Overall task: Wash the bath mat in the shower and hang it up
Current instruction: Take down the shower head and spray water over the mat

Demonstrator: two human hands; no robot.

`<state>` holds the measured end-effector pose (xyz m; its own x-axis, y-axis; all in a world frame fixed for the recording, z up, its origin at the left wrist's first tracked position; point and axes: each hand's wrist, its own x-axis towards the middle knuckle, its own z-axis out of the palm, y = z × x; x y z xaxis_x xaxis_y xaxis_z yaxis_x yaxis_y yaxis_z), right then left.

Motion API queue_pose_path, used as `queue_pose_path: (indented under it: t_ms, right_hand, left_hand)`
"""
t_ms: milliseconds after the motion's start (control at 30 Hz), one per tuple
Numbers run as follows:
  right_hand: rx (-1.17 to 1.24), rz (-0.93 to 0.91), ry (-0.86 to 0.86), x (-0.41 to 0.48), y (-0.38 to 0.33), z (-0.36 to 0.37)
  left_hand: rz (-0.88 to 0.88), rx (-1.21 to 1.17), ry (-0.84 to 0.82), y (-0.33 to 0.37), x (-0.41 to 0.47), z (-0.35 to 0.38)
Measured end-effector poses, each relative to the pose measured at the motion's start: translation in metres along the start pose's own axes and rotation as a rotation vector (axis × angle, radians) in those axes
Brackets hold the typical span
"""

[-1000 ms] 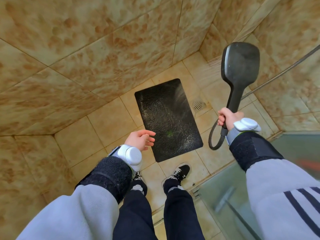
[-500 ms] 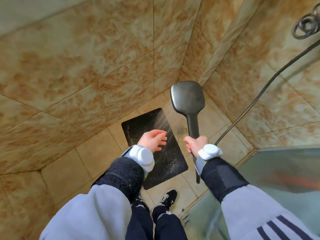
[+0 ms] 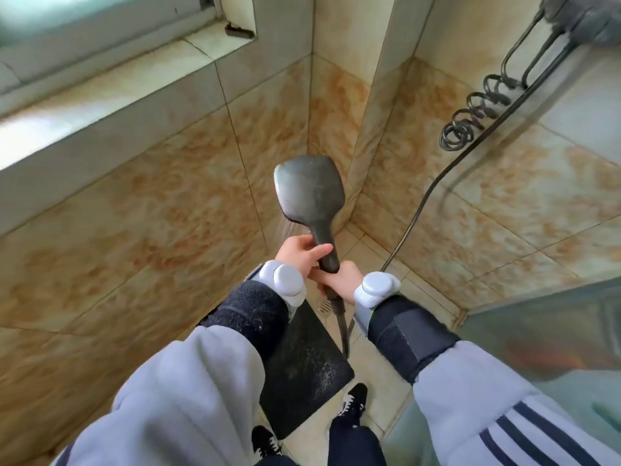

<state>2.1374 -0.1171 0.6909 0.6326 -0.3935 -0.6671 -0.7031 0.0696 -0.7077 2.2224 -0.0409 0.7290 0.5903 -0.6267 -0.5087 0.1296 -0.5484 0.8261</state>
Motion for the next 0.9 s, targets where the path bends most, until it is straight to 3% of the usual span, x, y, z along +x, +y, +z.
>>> queue_pose_path:
  t_ms: [67, 133, 233, 367, 467, 633, 733, 900]
  right_hand:
    - [-0.071, -0.038, -0.107, 0.002, -0.012, -0.036]
    - [-0.152, -0.029, -0.101, 0.004, -0.026, -0.089]
    - [0.043, -0.067, 0.069, -0.005, -0.059, -0.194]
    - [0.383, -0.149, 0.471, -0.038, -0.103, -0.351]
    - [0.569, -0.143, 0.623, -0.051, -0.117, -0.415]
    - [0.752, -0.153, 0.730, -0.043, -0.105, -0.455]
    - [0.702, -0.156, 0.777, -0.041, -0.097, -0.463]
    - [0.673, -0.136, 0.646, -0.054, -0.107, -0.471]
  left_hand:
    - [0.019, 0.029, -0.019, 0.023, 0.011, 0.010]
    - [0.047, 0.026, -0.028, 0.053, 0.021, 0.026]
    - [0.077, 0.034, -0.029, 0.101, 0.040, 0.053]
    - [0.114, 0.096, -0.041, 0.167, 0.059, 0.093]
    - [0.146, 0.115, -0.032, 0.198, 0.068, 0.109]
    - [0.199, 0.101, -0.055, 0.243, 0.082, 0.138]
    - [0.224, 0.083, -0.076, 0.259, 0.088, 0.148]
    - [0.272, 0.094, -0.103, 0.278, 0.091, 0.157]
